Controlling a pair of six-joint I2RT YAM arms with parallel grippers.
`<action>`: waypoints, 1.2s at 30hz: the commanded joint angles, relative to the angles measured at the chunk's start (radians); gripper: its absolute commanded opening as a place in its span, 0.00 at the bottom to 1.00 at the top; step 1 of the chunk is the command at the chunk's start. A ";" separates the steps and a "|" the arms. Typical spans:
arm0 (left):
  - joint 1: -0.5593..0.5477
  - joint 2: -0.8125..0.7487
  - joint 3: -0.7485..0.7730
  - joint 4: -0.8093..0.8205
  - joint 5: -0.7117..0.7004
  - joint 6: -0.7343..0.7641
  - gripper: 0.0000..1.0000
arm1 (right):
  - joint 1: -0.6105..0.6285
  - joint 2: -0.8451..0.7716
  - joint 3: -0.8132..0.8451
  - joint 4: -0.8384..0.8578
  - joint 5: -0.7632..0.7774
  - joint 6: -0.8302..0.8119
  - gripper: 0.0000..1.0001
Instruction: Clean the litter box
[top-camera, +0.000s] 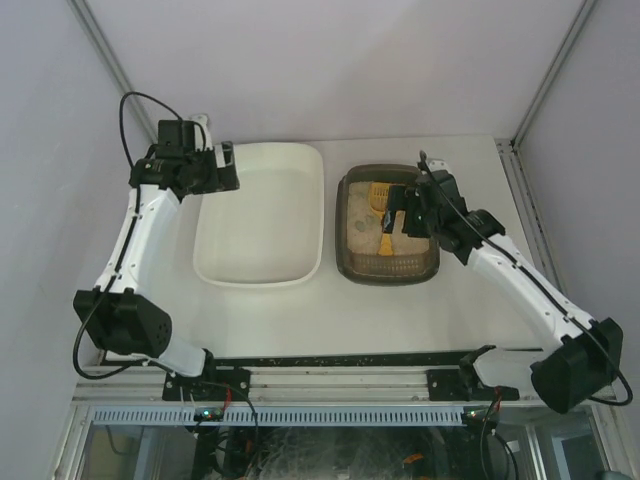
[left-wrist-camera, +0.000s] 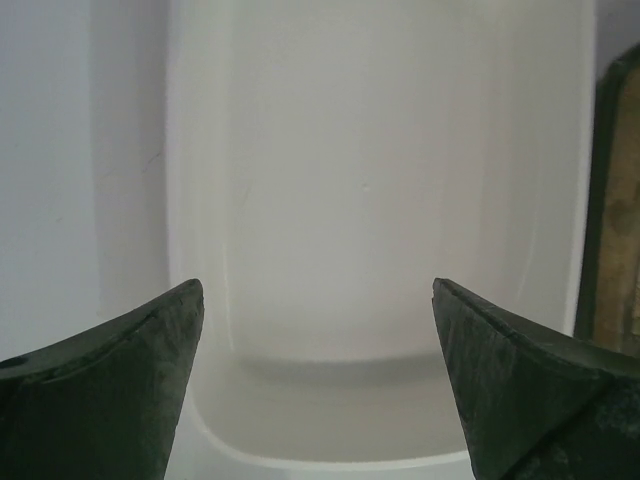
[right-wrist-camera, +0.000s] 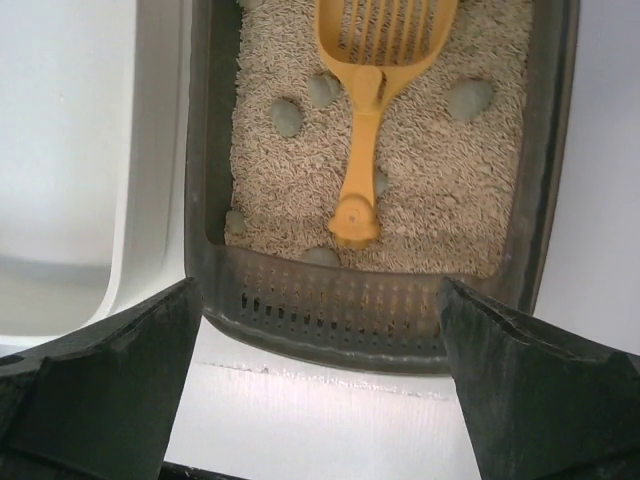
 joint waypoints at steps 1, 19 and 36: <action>-0.041 0.027 0.101 0.050 0.189 0.030 1.00 | -0.024 0.119 0.086 0.099 -0.085 -0.086 1.00; -0.055 0.301 0.249 0.234 0.865 -0.209 1.00 | -0.058 0.496 0.145 0.139 -0.110 -0.049 0.77; -0.185 0.525 0.381 0.389 0.756 -0.330 1.00 | -0.084 0.638 0.145 0.221 -0.145 -0.054 0.44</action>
